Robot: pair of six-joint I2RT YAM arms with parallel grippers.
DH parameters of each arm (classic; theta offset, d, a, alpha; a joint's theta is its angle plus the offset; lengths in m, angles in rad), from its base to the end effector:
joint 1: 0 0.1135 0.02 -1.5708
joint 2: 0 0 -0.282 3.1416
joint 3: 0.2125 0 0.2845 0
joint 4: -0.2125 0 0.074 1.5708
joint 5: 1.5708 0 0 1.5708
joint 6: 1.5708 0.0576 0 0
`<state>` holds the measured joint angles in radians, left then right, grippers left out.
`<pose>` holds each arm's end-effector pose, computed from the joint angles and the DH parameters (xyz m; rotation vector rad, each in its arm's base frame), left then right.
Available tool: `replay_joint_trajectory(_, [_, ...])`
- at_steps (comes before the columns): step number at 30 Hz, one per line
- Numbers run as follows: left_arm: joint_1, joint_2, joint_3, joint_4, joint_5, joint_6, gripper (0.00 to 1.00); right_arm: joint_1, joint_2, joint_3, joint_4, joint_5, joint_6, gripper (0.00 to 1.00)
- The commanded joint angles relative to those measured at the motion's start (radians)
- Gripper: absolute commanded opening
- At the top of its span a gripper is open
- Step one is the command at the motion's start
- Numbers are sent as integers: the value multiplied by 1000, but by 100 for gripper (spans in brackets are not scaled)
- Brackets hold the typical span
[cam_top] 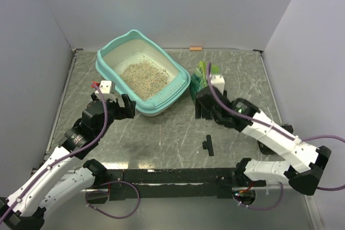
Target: Fill the litter box with clean litter
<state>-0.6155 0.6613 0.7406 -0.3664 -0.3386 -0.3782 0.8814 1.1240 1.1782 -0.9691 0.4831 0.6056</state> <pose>0.1686 -0.0958 0.3322 -0.0156 1.8581 -0.3797 0.1789 0.1750 0.3437 -0.1276 2.3482 0.1147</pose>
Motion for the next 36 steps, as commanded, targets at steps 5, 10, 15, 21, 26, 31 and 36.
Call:
replay_joint_trajectory(5, [3,-3,31,15,12,18,97,-188,149,285,35,17,-245,74])
replay_joint_trajectory(10, [3,-5,32,15,15,18,97,-306,262,333,104,-58,-294,75])
replay_joint_trajectory(15, [3,-2,29,15,12,18,97,-358,362,331,199,-133,-314,74])
replay_joint_trajectory(21, [3,8,31,14,19,15,97,-380,486,371,221,-138,-340,73])
replay_joint_trajectory(26, [3,1,31,14,15,16,97,-392,536,353,244,-136,-359,65])
replay_joint_trajectory(31, [3,3,31,12,13,18,97,-392,543,337,244,-52,-385,0])
replay_joint_trajectory(36, [3,3,32,11,10,19,97,-389,406,294,293,-6,-429,0])
